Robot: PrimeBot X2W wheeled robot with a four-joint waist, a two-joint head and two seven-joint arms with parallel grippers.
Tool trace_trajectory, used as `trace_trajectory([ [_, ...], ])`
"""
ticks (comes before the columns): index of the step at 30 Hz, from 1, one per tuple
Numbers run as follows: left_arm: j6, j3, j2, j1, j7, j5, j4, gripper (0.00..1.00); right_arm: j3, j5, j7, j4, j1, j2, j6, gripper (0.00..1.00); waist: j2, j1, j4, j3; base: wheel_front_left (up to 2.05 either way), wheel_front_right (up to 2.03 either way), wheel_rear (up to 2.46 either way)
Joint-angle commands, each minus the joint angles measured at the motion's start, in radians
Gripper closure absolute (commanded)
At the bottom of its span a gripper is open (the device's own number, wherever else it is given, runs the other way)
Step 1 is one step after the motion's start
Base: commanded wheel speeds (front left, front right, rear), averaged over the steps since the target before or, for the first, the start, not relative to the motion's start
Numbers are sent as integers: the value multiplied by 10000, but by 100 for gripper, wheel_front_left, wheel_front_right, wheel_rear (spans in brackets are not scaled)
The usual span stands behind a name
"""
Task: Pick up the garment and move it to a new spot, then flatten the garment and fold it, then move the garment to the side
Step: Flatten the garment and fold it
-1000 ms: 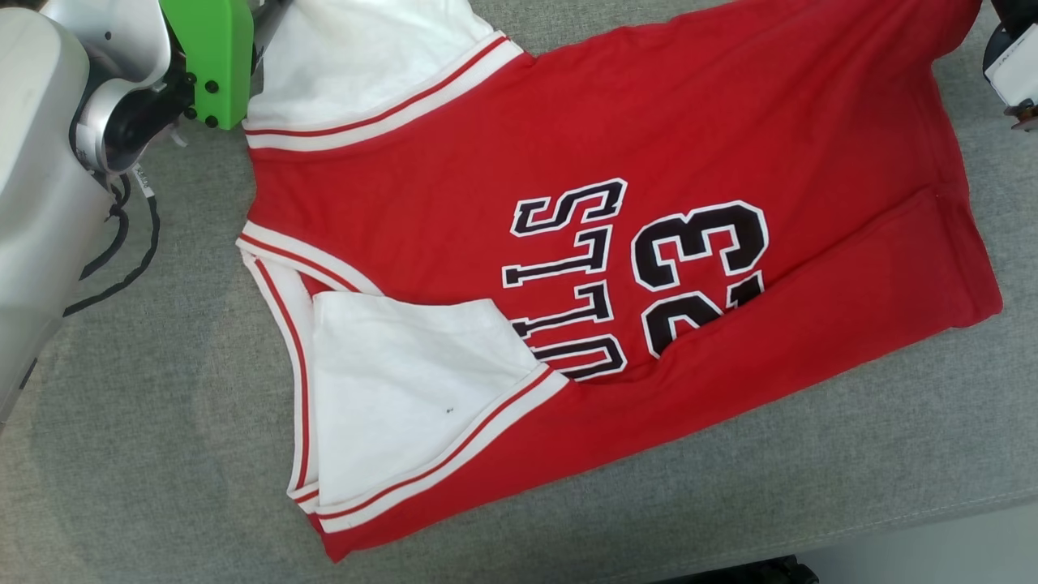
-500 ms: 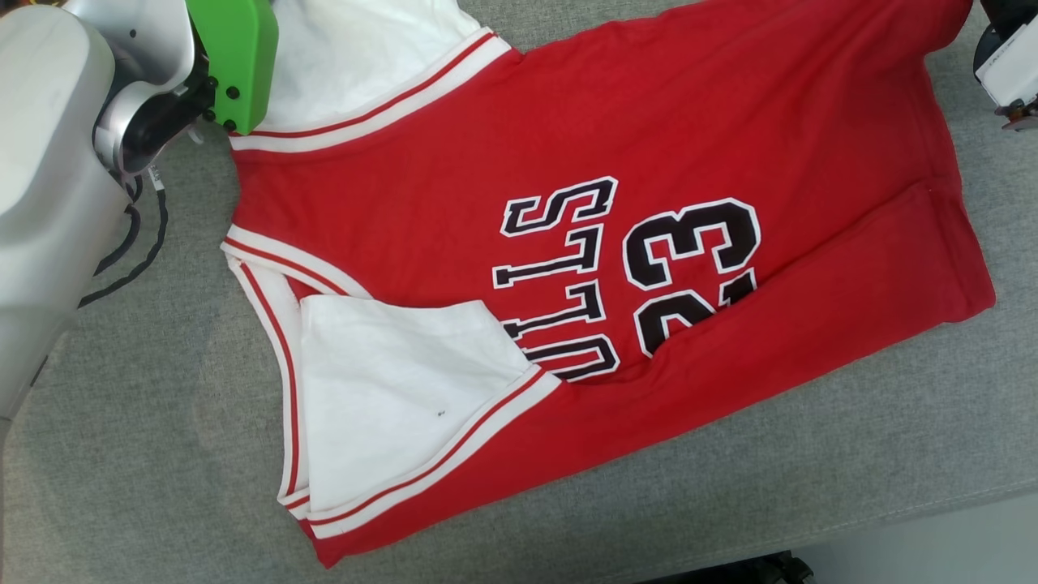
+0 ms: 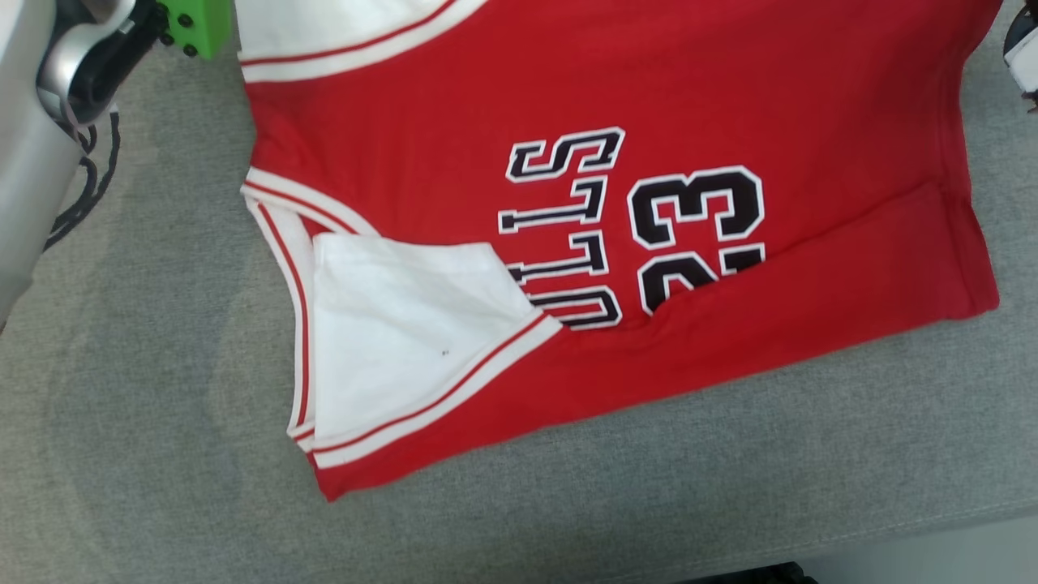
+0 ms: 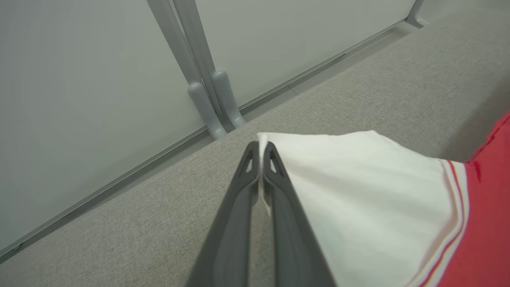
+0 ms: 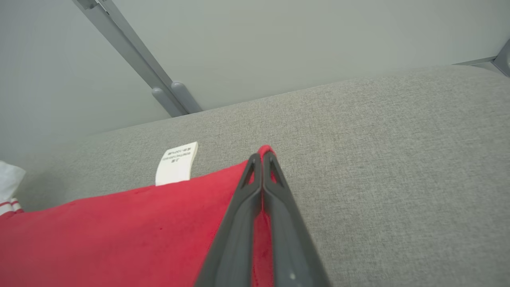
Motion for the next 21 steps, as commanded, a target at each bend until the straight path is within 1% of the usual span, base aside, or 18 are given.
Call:
trace_trajectory([
  [1, -28, 95, 70, -177, -202, 41, 31, 100, -28, -103, -180, 52, -117, -52, -12, 100, 0, -1, 115, -75, 0, 0, 0],
  [5, -47, 242, 101, -259, -786, -11, -54, 100, 72, -295, -675, 89, -238, -215, -12, 100, 0, -1, 261, -159, 0, 0, 0],
  [7, -57, 282, 104, -135, -994, -126, -200, 100, 205, -183, -732, 94, -137, -235, -12, 100, 0, -1, 331, -235, 0, 0, 0],
  [11, -55, 163, 317, 365, -1216, -320, -800, 100, 418, 61, -795, -88, 202, -482, -12, 100, 0, -1, 466, -397, 0, 0, 0],
  [17, -13, 163, 959, 1440, -1448, -625, -2338, 100, 666, 624, -1007, -621, 883, -999, -12, 100, 0, -1, 629, -735, 0, 0, 0],
  [21, 261, 139, 1489, 2395, -1485, -888, -3641, 100, 826, 975, -1150, -883, 1333, -1312, -12, 100, 0, -1, 706, -943, 0, 0, 0],
])
